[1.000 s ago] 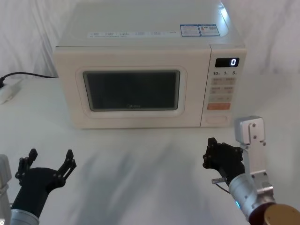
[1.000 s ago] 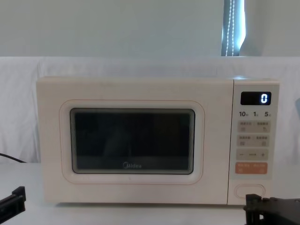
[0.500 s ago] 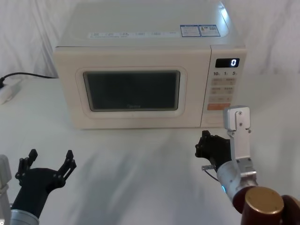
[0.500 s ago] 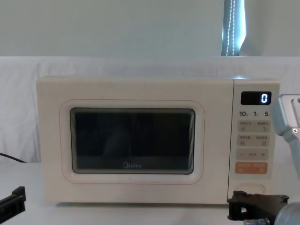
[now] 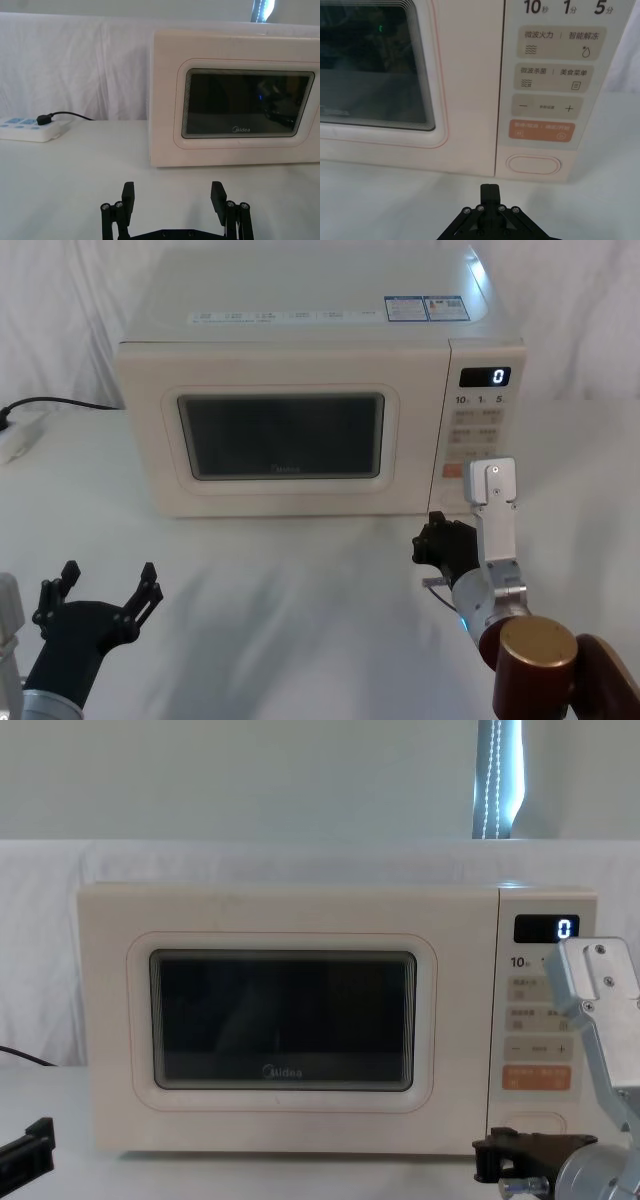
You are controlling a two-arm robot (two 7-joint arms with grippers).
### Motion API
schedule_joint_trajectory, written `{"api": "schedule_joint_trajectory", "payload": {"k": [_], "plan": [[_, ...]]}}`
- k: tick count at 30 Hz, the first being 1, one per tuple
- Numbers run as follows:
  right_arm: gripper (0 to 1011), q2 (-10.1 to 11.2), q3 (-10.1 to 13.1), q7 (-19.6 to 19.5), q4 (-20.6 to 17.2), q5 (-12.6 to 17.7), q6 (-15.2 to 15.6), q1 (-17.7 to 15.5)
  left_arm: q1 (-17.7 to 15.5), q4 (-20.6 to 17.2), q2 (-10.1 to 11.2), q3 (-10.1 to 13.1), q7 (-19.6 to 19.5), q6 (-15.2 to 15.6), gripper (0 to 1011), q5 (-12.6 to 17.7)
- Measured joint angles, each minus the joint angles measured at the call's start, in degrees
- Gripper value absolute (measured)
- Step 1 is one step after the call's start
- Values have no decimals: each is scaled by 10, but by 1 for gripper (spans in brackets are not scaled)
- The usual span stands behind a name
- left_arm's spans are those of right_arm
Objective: Press the button to open the microwave door with one hand; close the microwave door with the other hand.
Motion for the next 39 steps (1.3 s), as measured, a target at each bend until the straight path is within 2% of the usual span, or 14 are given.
{"api": "schedule_joint_trajectory", "payload": {"k": [18,30,39], "plan": [[0,-8,33,-16,67,-32,-11,53,0,0,0,0,0,0,1001,0],[0,-14,55,-22,87,-41,-15,64,0,0,0,0,0,0,1001,0],[0,-19,64,-23,89,-42,-16,64,0,0,0,0,0,0,1001,0]]}}
